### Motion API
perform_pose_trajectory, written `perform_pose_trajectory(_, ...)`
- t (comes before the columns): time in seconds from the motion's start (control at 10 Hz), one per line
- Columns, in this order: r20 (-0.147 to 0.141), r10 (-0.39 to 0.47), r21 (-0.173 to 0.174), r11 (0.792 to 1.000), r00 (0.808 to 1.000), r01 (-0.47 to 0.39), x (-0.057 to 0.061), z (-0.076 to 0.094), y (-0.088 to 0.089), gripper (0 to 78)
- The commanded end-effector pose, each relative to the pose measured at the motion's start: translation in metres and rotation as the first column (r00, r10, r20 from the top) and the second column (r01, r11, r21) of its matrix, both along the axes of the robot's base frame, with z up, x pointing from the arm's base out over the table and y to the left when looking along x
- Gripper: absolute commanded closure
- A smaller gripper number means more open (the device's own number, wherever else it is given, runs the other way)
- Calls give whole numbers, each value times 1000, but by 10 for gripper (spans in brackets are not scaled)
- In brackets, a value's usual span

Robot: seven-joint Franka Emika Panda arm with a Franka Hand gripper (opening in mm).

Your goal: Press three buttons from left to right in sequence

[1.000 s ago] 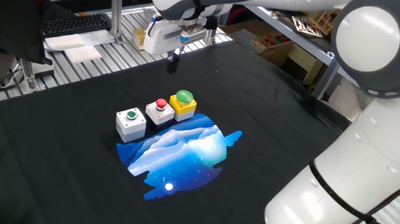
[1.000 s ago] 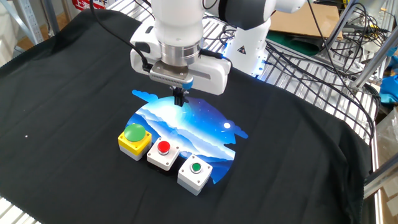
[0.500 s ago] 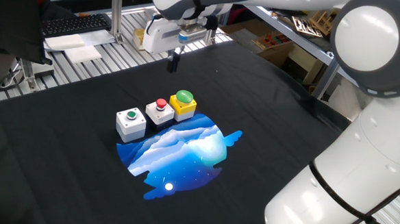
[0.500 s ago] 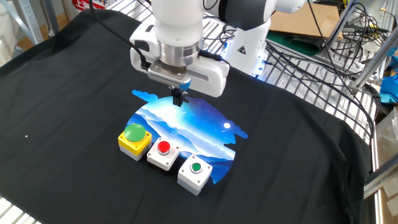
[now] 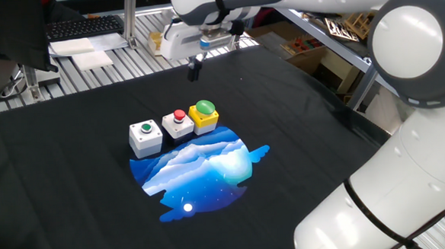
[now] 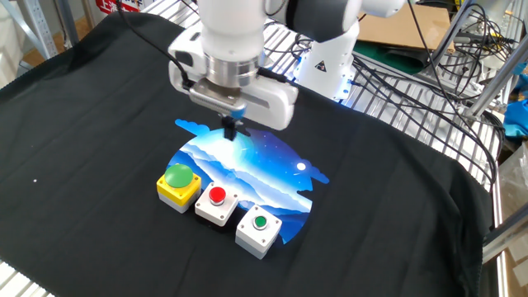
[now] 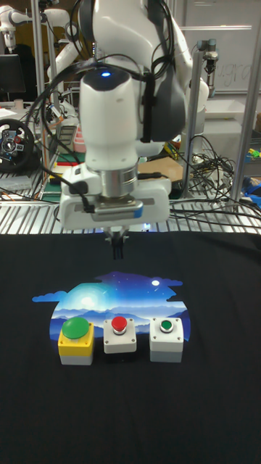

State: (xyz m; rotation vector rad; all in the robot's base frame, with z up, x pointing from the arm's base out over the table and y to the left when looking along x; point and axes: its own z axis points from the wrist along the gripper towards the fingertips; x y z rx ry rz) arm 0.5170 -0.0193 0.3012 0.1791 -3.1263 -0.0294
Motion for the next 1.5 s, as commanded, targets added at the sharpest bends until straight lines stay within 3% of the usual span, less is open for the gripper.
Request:
perform_pose_trajectory(0.1, 24, -48, -49, 998, 999, 49, 1, -16, -27, 776)
perform_pose_trajectory(0.3, 34, -40, -62, 997, 999, 43, 0, -27, -34, 776)
perform_pose_trajectory(0.5, 63, -46, -57, 997, 997, 49, 0, -44, -43, 776)
perform_pose_trajectory(0.9, 58, -27, -61, 998, 998, 30, 6, -45, -63, 776)
perform_pose_trajectory(1.0, 65, -16, -58, 998, 998, 20, 7, -51, -68, 776)
perform_pose_trajectory(1.2, 77, -7, -38, 999, 997, 10, 13, -64, -73, 776)
perform_pose_trajectory(1.5, 75, -6, -29, 1000, 997, 8, 22, -63, -75, 776)
